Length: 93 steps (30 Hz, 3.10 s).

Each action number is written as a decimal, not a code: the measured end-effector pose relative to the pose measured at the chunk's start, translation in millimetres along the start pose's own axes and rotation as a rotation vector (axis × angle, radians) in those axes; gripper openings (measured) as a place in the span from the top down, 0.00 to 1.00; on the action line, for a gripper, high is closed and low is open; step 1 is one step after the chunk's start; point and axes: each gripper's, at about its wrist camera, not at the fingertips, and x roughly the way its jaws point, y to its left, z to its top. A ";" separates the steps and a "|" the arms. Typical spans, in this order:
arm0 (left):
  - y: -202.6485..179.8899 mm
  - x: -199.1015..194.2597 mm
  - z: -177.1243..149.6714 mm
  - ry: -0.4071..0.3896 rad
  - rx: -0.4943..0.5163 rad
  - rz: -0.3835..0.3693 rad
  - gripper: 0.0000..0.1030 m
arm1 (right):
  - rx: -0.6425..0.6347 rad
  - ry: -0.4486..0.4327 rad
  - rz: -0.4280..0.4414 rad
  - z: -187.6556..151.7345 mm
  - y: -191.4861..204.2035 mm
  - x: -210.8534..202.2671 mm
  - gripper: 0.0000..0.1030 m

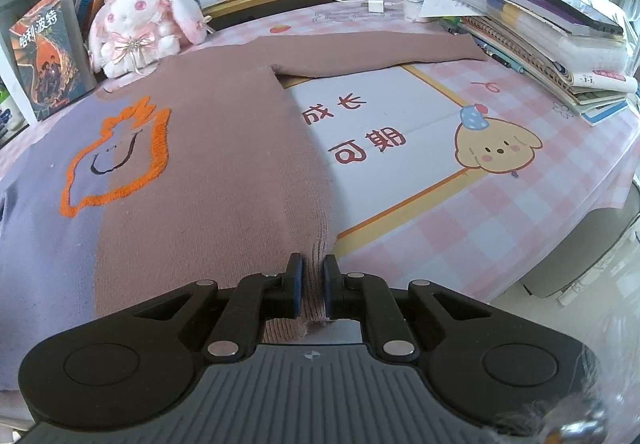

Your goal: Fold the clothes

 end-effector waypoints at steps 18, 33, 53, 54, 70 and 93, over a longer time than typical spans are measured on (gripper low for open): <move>-46.3 -29.9 -6.0 -0.185 0.236 0.127 0.21 | -0.078 -0.132 -0.056 -2.1 52.8 -54.6 0.09; -74.0 -33.3 -32.4 -0.205 0.193 0.228 0.09 | -0.277 -0.130 0.036 -17.5 70.5 -59.9 0.00; -86.4 -51.1 -68.5 -0.225 0.191 0.324 0.09 | -0.112 -0.061 -0.014 -29.8 18.8 -56.0 0.00; -86.9 -49.5 -67.1 -0.224 0.203 0.314 0.09 | -0.090 -0.059 -0.029 -29.5 15.8 -55.5 0.00; -0.7 -38.3 -7.2 -0.200 0.371 0.120 0.07 | -0.027 -0.132 -0.179 -60.7 113.3 -77.2 0.00; 183.9 -37.6 50.3 -0.271 0.015 0.188 0.09 | -0.088 -0.091 -0.246 -104.1 248.0 -77.7 0.00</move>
